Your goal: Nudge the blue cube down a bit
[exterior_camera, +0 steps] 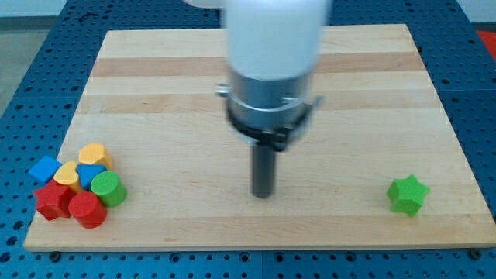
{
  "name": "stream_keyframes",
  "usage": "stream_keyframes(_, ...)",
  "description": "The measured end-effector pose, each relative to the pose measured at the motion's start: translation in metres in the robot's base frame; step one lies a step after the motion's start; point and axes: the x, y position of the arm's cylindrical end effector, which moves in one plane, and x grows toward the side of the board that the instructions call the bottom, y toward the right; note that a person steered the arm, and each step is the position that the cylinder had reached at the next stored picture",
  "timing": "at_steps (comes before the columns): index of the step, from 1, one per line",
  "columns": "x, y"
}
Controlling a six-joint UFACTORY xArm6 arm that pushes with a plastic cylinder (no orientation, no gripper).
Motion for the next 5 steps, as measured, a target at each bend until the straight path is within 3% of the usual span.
stream_keyframes(3, -0.093, -0.175)
stream_keyframes(4, -0.113, -0.245)
stream_keyframes(5, -0.113, -0.277)
